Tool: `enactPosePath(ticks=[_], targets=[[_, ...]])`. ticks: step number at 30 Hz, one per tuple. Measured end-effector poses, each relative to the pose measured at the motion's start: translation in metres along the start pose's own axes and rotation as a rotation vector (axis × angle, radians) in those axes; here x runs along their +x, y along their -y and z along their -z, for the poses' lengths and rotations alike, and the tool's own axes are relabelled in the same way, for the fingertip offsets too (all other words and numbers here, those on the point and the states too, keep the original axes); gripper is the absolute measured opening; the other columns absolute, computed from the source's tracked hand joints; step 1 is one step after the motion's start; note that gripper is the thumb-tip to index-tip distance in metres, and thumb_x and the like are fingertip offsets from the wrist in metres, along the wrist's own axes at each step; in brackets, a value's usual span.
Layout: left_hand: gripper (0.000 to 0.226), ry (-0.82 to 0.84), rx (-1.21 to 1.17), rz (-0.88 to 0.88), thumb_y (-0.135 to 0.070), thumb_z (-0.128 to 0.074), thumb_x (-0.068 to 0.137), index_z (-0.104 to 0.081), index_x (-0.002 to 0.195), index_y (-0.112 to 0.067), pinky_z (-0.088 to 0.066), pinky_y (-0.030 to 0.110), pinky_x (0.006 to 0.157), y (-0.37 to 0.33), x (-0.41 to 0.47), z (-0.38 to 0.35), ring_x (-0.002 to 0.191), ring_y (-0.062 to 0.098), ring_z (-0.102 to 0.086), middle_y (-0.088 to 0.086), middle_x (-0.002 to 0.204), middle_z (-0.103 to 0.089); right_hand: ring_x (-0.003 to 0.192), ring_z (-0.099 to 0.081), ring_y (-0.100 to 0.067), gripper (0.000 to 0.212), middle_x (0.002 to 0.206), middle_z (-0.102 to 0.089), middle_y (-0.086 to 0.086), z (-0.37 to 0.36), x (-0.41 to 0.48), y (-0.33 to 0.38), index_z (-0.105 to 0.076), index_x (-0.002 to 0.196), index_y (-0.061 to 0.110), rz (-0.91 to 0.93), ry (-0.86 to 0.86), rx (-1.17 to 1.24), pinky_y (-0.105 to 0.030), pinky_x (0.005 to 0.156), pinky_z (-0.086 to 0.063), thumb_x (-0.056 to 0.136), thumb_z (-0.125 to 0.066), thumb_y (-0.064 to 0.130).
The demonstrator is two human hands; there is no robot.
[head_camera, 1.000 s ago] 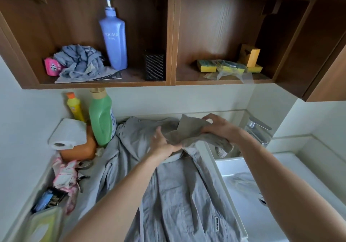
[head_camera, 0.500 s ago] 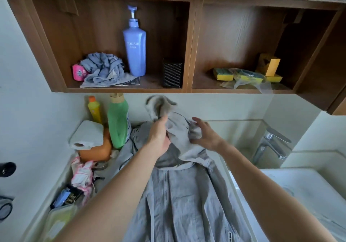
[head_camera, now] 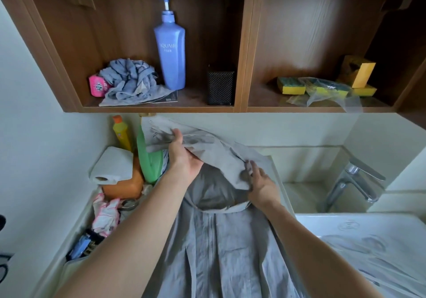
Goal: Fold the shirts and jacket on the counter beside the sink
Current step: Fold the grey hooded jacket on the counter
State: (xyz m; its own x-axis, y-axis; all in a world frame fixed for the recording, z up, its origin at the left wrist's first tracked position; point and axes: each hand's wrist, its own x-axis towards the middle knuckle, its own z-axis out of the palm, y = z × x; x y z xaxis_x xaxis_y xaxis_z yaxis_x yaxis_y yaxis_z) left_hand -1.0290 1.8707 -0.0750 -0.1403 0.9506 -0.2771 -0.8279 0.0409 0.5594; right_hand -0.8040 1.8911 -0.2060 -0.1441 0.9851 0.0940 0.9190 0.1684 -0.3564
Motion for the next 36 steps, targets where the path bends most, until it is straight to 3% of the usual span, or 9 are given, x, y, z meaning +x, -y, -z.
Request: enactPosePath(ticks=[3,6,9,15,19,22,26,32,36], targets=[[0.042,-0.157,0.114,-0.042,-0.048,-0.056,0.097,-0.065,0.115,-0.011,-0.058,0.044,0.08,-0.008,0.008,0.015,0.095,0.031,-0.072,0.013,0.107,-0.074,0.099,-0.064,-0.038,0.064,0.124,-0.053,-0.008,0.017,0.009,-0.023,-0.046,0.139,0.025,-0.012,-0.205,0.058,-0.043,0.076,-0.053,0.078,-0.06,0.012],[0.007,-0.362,0.218,-0.096,-0.021,-0.065,0.095,-0.064,0.097,-0.015,-0.055,0.034,0.069,-0.01,0.013,0.044,0.084,0.02,-0.068,0.004,0.094,-0.07,0.093,-0.065,-0.035,0.064,0.124,-0.052,-0.004,0.033,0.012,-0.052,-0.052,0.135,0.028,-0.067,-0.236,0.043,-0.042,0.072,-0.055,0.074,-0.071,0.021],[0.01,-0.46,0.301,-0.052,-0.01,-0.065,0.093,-0.06,0.089,-0.018,-0.051,0.028,0.064,-0.004,0.017,0.082,0.074,0.015,-0.061,0.002,0.085,-0.064,0.1,-0.065,-0.032,0.063,0.127,-0.054,-0.003,0.036,0.007,-0.08,-0.06,0.131,0.025,-0.084,-0.173,0.046,-0.039,0.077,-0.053,0.07,-0.073,0.034],[0.014,-0.608,0.61,0.128,-0.005,-0.065,0.091,-0.057,0.1,-0.012,-0.051,0.032,0.062,0.012,0.015,0.164,0.079,0.021,-0.059,0.012,0.102,-0.062,0.126,-0.05,-0.028,0.087,0.141,-0.042,-0.008,0.024,0.0,-0.105,-0.036,0.152,0.026,-0.04,0.295,-0.002,-0.028,0.103,-0.038,0.077,-0.08,0.031],[0.044,-0.616,0.747,0.134,-0.013,-0.072,0.089,-0.05,0.127,-0.011,-0.054,0.038,0.071,0.005,0.014,0.188,0.094,0.027,-0.061,0.013,0.115,-0.06,0.124,-0.051,-0.018,0.096,0.156,-0.022,-0.001,0.03,0.0,-0.1,-0.016,0.158,0.027,-0.009,0.644,0.163,-0.028,0.098,-0.045,0.084,-0.066,0.061],[0.06,-0.644,0.922,0.026,-0.03,-0.072,0.09,-0.04,0.137,-0.009,-0.055,0.041,0.07,-0.002,0.015,0.185,0.083,0.034,-0.061,0.018,0.102,-0.059,0.128,-0.049,-0.014,0.067,0.159,-0.026,0.002,0.025,0.007,-0.078,-0.042,0.149,0.029,-0.02,0.316,0.276,-0.04,0.1,-0.049,0.091,-0.05,0.061],[0.066,-0.684,1.587,-0.029,-0.048,-0.061,0.09,-0.034,0.143,-0.02,-0.042,0.055,0.101,-0.002,0.019,0.185,0.124,0.046,-0.043,0.023,0.14,-0.037,0.147,-0.025,-0.023,0.049,0.16,-0.029,0.002,-0.003,0.021,-0.036,-0.041,0.149,0.029,0.165,0.164,-0.008,-0.043,0.119,-0.025,0.102,-0.046,0.042],[0.071,-0.356,1.966,-0.093,-0.051,-0.058,0.093,-0.024,0.154,-0.036,-0.017,0.06,0.118,0.017,0.035,0.182,0.151,0.034,-0.009,0.006,0.164,-0.007,0.153,-0.005,-0.016,0.057,0.166,-0.013,0.007,-0.063,0.026,0.007,-0.025,0.155,0.033,0.245,0.294,-0.164,-0.046,0.123,-0.002,0.103,-0.02,0.056],[0.091,-0.218,2.168,0.029,-0.067,-0.059,0.085,-0.008,0.156,-0.042,-0.003,0.064,0.118,0.034,0.05,0.203,0.153,0.032,0.011,0.004,0.166,0.018,0.153,0.004,-0.019,0.068,0.167,0.0,0.006,-0.08,0.04,-0.029,-0.009,0.158,0.032,0.044,0.279,-0.302,-0.049,0.123,0.005,0.098,-0.007,0.064]])
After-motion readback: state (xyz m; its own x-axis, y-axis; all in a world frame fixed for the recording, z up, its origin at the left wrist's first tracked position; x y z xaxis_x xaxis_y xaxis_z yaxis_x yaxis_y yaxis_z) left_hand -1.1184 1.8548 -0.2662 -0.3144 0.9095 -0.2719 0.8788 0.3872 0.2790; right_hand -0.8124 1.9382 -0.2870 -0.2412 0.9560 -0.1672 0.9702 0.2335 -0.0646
